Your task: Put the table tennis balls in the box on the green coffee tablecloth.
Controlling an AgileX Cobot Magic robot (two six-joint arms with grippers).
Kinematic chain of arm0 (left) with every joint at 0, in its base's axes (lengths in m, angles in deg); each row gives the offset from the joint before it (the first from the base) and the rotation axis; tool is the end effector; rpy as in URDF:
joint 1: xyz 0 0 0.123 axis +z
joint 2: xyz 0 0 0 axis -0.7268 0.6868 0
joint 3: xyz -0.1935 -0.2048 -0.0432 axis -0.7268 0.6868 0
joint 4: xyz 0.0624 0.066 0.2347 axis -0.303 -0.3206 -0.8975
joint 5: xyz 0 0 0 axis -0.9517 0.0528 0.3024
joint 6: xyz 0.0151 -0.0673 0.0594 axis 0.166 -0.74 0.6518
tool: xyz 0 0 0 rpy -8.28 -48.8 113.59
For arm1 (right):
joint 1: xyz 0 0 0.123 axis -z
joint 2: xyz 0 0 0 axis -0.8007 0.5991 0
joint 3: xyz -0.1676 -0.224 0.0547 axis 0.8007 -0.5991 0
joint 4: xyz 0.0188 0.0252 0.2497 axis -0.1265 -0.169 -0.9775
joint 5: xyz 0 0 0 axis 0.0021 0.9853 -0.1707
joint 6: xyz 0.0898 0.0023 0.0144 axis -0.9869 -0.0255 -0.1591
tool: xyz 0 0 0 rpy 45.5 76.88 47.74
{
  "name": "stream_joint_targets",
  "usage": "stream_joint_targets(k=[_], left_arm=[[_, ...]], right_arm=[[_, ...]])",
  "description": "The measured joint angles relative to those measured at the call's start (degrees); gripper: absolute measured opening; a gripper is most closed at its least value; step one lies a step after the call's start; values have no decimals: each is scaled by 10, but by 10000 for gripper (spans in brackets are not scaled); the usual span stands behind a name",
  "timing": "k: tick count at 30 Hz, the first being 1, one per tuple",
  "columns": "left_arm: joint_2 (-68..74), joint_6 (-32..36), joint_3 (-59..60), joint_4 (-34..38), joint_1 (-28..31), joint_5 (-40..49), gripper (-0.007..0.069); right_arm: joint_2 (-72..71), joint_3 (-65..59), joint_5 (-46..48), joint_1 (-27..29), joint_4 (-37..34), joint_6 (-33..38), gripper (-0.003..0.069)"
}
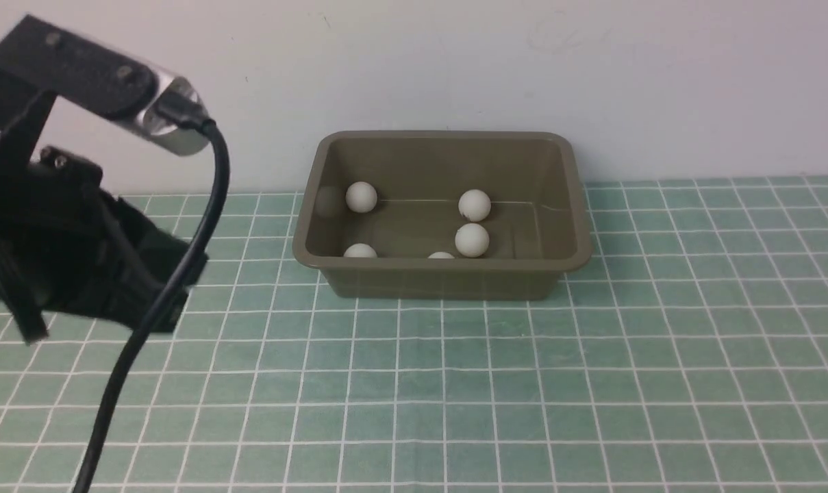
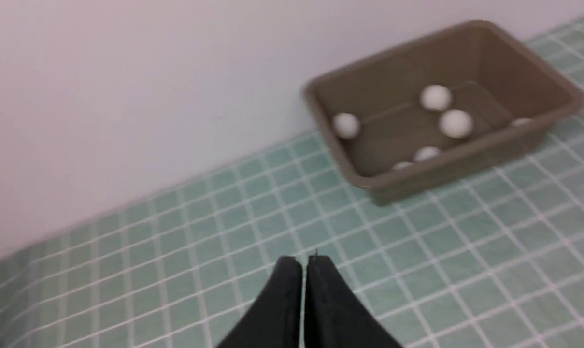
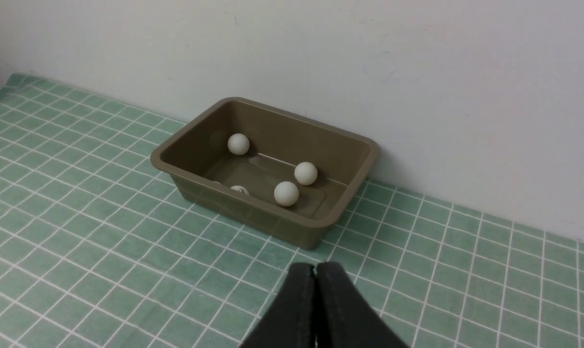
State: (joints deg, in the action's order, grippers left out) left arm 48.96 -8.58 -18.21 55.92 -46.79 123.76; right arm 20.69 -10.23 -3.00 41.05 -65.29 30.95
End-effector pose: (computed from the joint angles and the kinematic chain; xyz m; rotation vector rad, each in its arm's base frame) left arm 0.0625 -0.0169 0.4267 0.3818 1.9363 -0.0124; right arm -0.0084 0.0155 0.4358 -0.4599 1.9216 0.2347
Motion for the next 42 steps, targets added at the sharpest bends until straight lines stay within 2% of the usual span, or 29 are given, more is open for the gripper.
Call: stream_joint_targets(k=[3,11,15,25,42], left_arm=[[-49,-16,64,-18,20,-58,-4],[-197,-47,364,-30,23,-331,-4],[-232,-48,449,-32,23,-391,-4],[-299,-49,595,-32,23,-458,-4],[-304,-49,621,-32,24,-470,-4]], right_arm=[[0,0,0,0,0,0,-18],[0,0,0,0,-1,0,-18],[0,0,0,0,-1,0,-18],[0,0,0,0,-1,0,-18],[0,0,0,0,-1,0,-18]])
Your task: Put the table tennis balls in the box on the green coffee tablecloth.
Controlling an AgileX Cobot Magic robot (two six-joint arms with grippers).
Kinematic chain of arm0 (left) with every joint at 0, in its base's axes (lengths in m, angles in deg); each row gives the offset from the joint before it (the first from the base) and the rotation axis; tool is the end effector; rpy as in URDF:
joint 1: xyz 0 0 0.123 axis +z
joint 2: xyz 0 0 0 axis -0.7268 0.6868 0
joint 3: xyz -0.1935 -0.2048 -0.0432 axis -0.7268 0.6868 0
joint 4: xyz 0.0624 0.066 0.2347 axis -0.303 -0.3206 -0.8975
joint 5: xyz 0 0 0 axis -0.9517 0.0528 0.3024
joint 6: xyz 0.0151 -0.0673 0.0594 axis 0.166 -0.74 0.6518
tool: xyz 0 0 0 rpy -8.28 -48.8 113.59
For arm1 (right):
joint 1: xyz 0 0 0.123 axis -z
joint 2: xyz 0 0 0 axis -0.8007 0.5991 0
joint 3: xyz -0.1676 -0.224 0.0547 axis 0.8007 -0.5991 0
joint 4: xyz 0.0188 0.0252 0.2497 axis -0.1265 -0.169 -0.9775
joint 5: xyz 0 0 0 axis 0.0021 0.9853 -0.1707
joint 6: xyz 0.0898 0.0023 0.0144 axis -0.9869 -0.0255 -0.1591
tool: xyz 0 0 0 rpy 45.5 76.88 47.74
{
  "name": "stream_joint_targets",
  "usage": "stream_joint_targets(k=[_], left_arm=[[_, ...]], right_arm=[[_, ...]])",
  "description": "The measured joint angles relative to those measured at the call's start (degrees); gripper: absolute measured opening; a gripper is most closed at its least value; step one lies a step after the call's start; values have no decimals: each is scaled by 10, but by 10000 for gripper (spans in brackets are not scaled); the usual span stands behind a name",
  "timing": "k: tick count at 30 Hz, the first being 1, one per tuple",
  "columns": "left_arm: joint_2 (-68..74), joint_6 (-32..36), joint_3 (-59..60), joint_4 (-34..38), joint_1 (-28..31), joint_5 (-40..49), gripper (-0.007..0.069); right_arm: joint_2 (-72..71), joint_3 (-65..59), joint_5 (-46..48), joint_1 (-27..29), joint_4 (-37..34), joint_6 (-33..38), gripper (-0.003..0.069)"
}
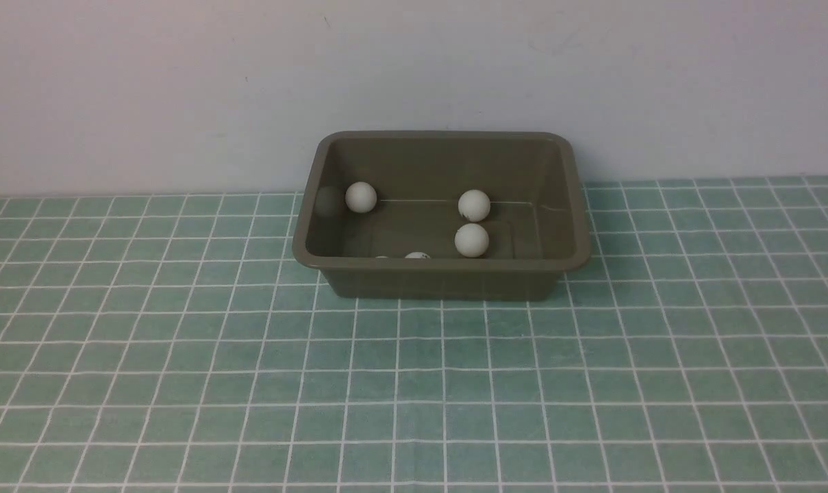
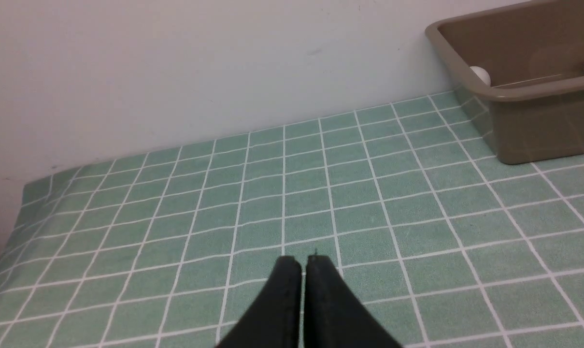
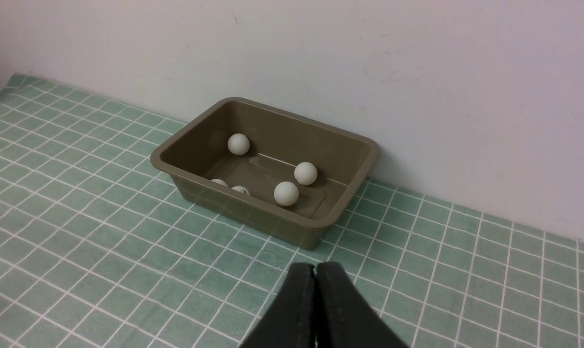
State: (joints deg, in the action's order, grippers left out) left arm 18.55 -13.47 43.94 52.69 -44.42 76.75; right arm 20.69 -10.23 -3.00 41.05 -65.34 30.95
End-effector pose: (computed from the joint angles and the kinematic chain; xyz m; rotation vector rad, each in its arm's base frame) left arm 0.0592 -0.0004 0.1856 0.1078 1.7210 0.1061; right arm -0.0085 0.0156 0.4358 -0.4602 1.9215 0.2357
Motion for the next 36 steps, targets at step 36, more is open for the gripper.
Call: stream_joint_targets(k=[36], left_arm=[[0,0,0,0,0,0,-4]], right_arm=[[-1,-168,-269,38,20,41,-18]])
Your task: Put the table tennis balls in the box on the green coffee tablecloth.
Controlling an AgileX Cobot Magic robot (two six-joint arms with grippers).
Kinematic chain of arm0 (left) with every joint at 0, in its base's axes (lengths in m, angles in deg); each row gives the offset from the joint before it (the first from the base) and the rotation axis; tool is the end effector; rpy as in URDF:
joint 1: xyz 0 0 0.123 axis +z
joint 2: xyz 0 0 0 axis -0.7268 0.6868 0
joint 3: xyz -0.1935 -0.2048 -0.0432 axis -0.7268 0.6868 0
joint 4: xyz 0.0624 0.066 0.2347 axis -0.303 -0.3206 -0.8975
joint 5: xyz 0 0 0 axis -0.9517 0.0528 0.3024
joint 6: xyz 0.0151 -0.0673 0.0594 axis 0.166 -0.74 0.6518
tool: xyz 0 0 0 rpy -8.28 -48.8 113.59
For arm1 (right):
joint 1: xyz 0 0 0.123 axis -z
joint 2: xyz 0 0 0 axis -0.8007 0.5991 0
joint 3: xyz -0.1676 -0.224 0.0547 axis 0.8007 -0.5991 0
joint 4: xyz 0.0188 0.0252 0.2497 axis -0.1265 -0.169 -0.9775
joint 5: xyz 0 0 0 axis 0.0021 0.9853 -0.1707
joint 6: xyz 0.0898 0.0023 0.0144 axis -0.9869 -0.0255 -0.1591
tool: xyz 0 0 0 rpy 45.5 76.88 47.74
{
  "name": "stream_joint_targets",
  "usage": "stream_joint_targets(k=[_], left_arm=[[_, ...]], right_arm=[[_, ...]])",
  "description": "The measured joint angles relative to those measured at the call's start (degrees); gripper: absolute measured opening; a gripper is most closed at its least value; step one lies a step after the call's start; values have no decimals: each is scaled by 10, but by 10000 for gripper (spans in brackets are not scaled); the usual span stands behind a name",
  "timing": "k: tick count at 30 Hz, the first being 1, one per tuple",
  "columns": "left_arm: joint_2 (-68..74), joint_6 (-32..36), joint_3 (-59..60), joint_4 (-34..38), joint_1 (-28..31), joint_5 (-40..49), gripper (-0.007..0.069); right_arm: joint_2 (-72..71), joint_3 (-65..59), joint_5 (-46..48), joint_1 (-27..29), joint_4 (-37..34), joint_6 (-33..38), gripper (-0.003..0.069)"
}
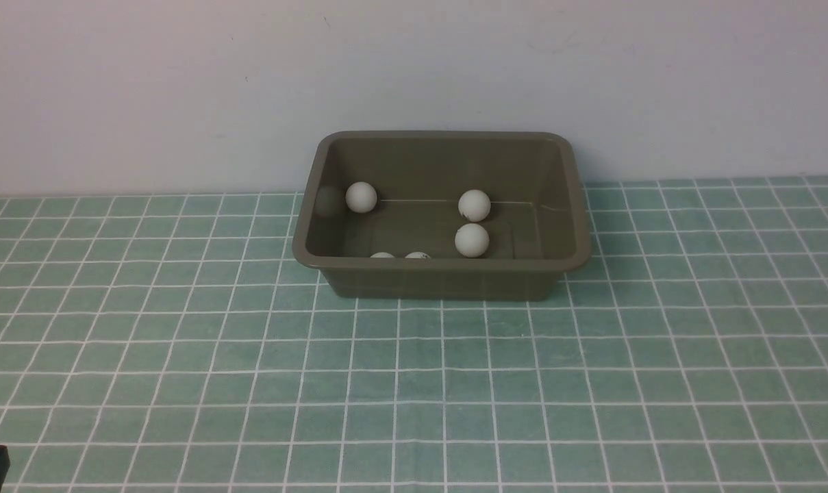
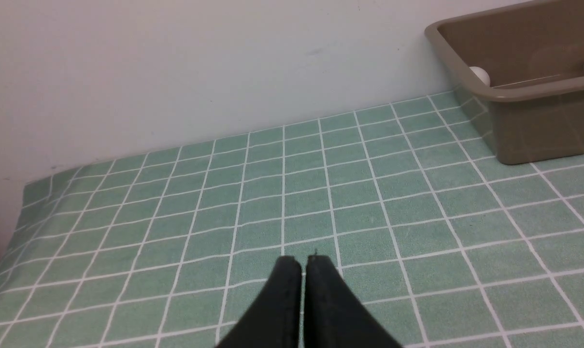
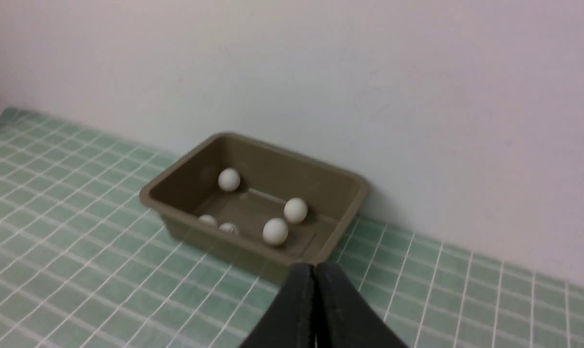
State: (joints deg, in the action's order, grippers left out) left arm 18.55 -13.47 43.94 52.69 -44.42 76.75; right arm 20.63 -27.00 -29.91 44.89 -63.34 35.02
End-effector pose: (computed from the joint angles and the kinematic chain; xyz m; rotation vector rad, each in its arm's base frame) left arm 0.0592 -0.0004 0.1856 0.1078 1.7210 0.1061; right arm 0.0492 0.0176 0.3974 -0.3465 1.7632 0.0954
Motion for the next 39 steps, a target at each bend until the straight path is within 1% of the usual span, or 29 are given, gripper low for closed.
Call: stream_joint_targets(k=[4,10,14,20,28,39], left_arm=[[0,0,0,0,0,0,-4],[0,0,0,0,0,0,-4],[0,0,0,0,0,0,-4],[0,0,0,0,0,0,-4],[0,0,0,0,0,0,-4],[0,0,0,0,0,0,-4]], right_arm=[[3,-108,-96,52,-2,4,-18],[4,-220,-179,97,-15,4,-18],[-21,-303,-236,122,-24,5,-18],[-85,-366,-264,129,-22,5,-18],[-160,-426,-271,129,1,6,-18],[-197,-474,-273,129,3,6,-18]])
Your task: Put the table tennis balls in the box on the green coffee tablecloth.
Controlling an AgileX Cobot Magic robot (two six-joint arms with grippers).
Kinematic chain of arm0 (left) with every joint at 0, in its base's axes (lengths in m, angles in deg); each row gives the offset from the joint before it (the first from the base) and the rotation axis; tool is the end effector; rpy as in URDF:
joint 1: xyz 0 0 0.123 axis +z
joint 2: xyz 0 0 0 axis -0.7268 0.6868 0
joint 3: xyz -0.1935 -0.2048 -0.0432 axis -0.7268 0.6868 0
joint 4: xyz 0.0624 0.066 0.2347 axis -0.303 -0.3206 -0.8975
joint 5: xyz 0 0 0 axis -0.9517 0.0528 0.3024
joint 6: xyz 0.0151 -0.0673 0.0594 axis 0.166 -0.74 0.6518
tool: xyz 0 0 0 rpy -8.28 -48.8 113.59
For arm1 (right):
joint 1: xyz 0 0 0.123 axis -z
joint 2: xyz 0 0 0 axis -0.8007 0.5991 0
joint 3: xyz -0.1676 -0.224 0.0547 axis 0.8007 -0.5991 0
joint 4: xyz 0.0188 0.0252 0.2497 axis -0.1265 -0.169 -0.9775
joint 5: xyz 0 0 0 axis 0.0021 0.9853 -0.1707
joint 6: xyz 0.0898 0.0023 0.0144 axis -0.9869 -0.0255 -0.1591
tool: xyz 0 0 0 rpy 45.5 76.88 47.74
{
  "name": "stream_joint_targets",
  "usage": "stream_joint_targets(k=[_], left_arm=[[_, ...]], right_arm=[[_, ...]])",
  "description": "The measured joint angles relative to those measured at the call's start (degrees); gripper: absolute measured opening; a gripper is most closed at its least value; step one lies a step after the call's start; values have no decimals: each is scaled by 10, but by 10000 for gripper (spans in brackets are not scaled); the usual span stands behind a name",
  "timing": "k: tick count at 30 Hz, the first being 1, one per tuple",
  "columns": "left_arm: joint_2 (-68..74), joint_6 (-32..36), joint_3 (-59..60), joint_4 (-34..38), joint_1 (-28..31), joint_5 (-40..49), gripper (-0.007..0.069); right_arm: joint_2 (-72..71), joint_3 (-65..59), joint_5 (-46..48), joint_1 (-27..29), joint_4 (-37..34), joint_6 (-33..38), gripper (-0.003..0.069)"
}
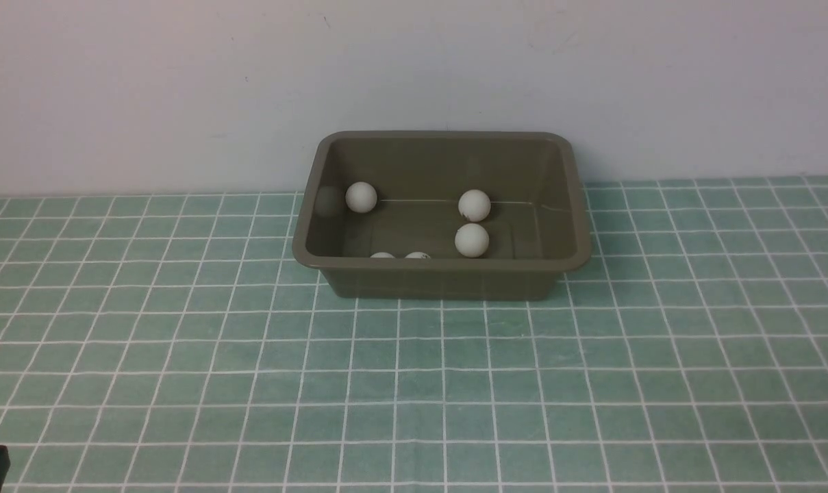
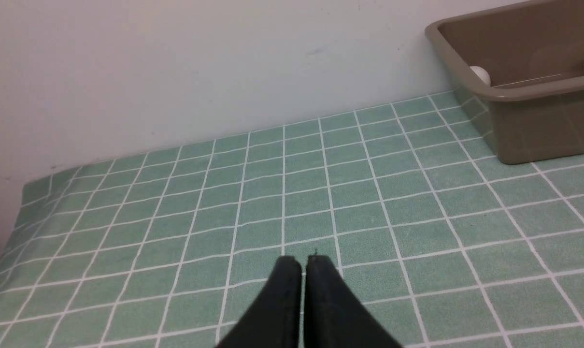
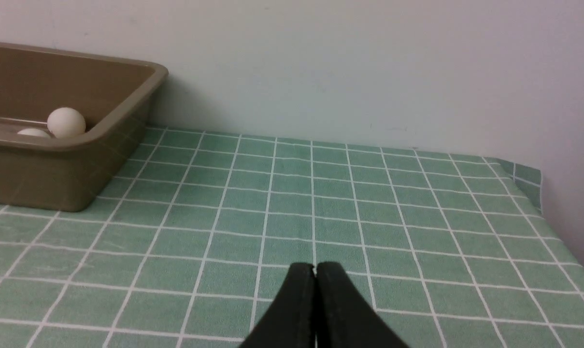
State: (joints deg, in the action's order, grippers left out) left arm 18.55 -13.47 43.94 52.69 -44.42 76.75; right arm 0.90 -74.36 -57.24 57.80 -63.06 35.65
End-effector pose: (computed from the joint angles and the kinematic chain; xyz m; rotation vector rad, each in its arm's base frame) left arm 0.0592 -0.0004 0.1856 0.1078 1.7210 0.1061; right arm 0.0591 -0.0007 0.1940 -0.0772 1.8054 -0.1103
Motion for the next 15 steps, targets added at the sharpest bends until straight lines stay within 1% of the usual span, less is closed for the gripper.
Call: stream_joint_targets(k=[6,15], left_arm=[[0,0,0,0,0,0,-4],[0,0,0,0,0,0,-4]], right_arm=[[-33,-24,2,0,0,0,-18],[-47,-27,2,0,0,0,-18]])
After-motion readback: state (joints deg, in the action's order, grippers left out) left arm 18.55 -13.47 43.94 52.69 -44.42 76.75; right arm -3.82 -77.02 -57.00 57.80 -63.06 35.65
